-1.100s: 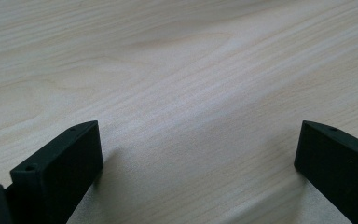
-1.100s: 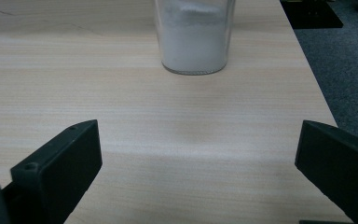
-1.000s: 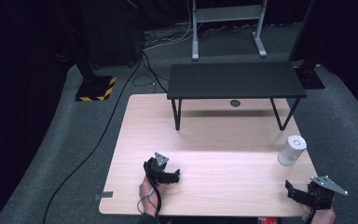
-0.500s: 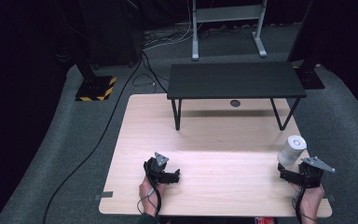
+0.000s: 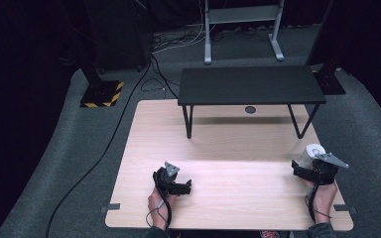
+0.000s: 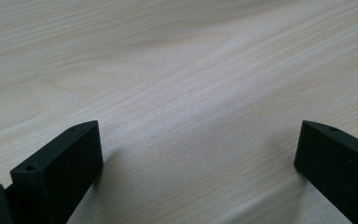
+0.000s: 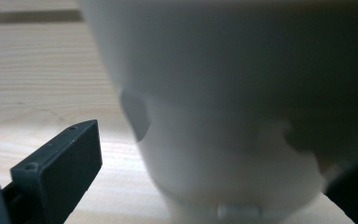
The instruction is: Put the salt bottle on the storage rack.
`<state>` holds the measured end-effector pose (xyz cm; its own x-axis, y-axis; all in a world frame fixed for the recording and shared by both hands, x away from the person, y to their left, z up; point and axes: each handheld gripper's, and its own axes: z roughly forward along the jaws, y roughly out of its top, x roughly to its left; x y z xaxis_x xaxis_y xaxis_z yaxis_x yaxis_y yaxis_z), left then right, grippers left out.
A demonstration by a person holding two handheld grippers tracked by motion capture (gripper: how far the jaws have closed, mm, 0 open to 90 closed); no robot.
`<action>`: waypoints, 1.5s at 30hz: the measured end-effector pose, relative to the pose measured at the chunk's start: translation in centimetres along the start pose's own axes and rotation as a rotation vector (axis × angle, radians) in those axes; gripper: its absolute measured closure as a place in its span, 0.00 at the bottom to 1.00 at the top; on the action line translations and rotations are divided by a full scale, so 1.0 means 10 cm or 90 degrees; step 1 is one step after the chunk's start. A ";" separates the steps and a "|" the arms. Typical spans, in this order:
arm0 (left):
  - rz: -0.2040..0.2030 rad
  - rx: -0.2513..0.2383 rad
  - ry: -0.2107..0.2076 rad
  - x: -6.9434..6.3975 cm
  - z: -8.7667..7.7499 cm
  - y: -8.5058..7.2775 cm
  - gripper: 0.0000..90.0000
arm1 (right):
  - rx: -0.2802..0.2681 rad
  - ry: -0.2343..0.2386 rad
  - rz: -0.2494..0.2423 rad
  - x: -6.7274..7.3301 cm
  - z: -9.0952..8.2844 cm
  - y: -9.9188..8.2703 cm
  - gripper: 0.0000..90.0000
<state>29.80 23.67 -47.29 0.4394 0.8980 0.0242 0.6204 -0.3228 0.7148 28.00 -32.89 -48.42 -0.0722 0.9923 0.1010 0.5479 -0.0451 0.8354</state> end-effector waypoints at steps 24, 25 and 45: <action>0.000 0.000 -0.001 0.00 0.00 0.00 0.00 | -0.054 -0.054 0.009 0.23 -0.14 -0.08 0.33; 0.000 0.000 -0.001 0.00 0.00 0.00 0.00 | -0.055 -0.054 0.010 0.23 -0.15 -0.07 0.33; -0.001 0.001 -0.001 0.01 0.00 0.00 0.00 | -0.062 -0.042 -0.001 0.26 -0.31 0.33 0.32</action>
<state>29.84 23.72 -47.29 0.4401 0.8977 0.0219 0.6214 -0.3221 0.7142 27.04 -30.80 -43.74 -0.0159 0.9976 0.0672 0.4637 -0.0522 0.8844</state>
